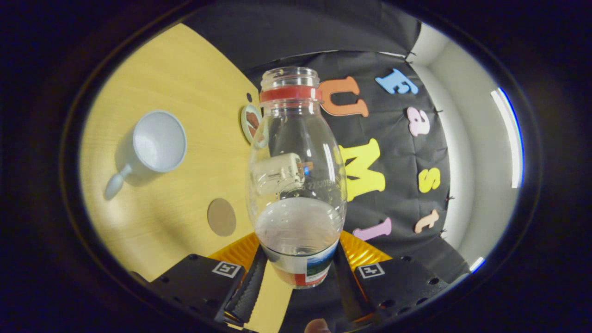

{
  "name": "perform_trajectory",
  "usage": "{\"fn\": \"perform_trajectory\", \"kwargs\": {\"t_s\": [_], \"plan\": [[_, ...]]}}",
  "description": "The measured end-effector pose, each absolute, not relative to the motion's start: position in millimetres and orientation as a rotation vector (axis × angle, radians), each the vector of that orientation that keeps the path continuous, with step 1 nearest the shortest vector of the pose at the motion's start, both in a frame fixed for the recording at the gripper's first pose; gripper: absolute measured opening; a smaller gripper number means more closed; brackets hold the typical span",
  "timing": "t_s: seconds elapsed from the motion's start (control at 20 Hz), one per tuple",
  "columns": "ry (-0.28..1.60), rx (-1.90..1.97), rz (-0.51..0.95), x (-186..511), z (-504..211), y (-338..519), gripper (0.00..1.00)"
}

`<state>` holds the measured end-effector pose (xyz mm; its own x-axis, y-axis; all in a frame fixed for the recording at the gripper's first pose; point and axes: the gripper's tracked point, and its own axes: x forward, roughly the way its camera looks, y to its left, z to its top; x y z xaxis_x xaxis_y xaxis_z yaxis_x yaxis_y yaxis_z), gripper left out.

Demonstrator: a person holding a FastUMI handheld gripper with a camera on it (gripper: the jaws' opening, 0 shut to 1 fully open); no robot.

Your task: Take the bottle from table, then pour the juice into the cup, finally place the bottle on the coaster

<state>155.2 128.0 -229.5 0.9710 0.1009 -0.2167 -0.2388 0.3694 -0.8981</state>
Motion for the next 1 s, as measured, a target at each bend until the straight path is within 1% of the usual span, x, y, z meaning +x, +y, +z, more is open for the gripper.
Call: {"fn": "perform_trajectory", "kwargs": {"t_s": [0.15, 0.3, 0.5, 0.8, 1.0], "plan": [[0.168, -0.891, 0.279, 144, -241, 139, 0.77], [0.173, -0.706, 0.31, 131, -241, 143, 0.77], [0.133, -0.525, 0.309, 114, -220, 134, 0.77], [0.138, -0.085, 0.378, 100, -179, 124, 0.77], [0.186, 0.023, 0.411, 118, -162, 119, 0.76]]}}
